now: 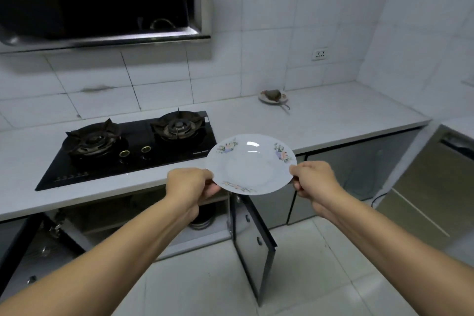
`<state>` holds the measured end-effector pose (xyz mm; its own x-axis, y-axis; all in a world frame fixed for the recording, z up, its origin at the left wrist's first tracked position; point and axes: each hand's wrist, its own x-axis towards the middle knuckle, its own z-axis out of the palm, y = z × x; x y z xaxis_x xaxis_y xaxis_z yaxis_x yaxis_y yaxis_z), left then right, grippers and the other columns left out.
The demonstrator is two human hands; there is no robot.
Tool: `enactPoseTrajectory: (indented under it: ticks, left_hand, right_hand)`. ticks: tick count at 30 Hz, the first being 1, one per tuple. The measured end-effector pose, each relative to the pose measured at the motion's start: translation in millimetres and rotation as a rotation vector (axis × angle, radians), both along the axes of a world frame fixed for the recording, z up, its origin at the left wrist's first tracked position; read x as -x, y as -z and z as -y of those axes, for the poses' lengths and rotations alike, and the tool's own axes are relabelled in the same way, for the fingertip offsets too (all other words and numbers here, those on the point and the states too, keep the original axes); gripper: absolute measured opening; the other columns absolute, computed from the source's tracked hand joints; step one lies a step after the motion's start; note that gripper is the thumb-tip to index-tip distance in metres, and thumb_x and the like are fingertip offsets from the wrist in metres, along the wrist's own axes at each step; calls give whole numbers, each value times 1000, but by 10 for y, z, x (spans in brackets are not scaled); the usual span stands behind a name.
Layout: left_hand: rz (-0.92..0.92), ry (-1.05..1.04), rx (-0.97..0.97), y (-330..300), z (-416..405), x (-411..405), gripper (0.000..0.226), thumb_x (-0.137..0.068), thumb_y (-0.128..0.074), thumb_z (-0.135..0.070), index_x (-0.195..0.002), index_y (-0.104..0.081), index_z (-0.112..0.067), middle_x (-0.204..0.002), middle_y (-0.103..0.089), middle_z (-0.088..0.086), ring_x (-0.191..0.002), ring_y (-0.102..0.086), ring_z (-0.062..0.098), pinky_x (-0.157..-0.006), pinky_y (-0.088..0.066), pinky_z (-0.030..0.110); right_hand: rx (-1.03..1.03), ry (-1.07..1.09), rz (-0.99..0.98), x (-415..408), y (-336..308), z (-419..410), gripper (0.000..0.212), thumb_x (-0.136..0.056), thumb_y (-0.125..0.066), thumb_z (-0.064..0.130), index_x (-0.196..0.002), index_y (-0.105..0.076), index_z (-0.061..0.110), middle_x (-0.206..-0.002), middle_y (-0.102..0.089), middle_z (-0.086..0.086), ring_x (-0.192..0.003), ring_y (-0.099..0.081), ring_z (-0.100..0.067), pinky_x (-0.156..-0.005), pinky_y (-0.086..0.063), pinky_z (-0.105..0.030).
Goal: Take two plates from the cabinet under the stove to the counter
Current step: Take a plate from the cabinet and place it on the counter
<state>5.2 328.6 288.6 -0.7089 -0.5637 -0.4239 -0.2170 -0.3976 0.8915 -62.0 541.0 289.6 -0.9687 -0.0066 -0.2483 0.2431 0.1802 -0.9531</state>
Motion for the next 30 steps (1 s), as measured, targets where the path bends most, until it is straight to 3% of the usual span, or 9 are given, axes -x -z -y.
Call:
enactPoseTrajectory:
  ticks: [2, 6, 13, 26, 30]
  left_hand:
    - [-23, 22, 11, -154, -142, 45, 5, -78, -60, 12, -81, -63, 10, -71, -71, 18, -52, -70, 20, -43, -54, 24]
    - [-48, 67, 36, -432, -405, 98, 5, -78, -59, 13, -77, -63, 10, -57, -71, 13, -47, -69, 19, -40, -53, 23]
    - [-67, 97, 71, -726, -741, 253, 3, -79, -58, 14, -78, -61, 13, -72, -68, 23, -48, -69, 22, -40, -53, 24]
    - [-44, 132, 69, -576, -1216, 647, 5, -78, -58, 15, -76, -60, 11, -69, -68, 21, -57, -69, 28, -42, -57, 28]
    - [-47, 152, 47, -463, -1289, 978, 5, -77, -59, 15, -75, -61, 11, -53, -69, 15, -47, -68, 24, -40, -53, 25]
  right_hand:
    - [10, 16, -14, 21, -171, -151, 30, -83, -52, 0, -54, -56, 6, -37, -44, -2, -29, -37, -8, -39, -26, -22]
    - [29, 50, -42, 40, -441, -419, 28, -80, -51, -3, -53, -54, 5, -35, -45, -3, -27, -35, -9, -34, -25, -15]
    - [20, 78, -82, 149, -645, -792, 29, -81, -52, 0, -54, -56, 7, -30, -45, 1, -25, -41, -6, -30, -26, -14]
    - [28, 104, -19, 473, -487, -1292, 24, -81, -51, -2, -59, -58, 3, -34, -46, -2, -29, -38, -10, -32, -26, -16]
    - [14, 127, -11, 733, -413, -1388, 23, -81, -51, -1, -60, -60, 3, -39, -46, -4, -27, -39, -8, -32, -27, -17]
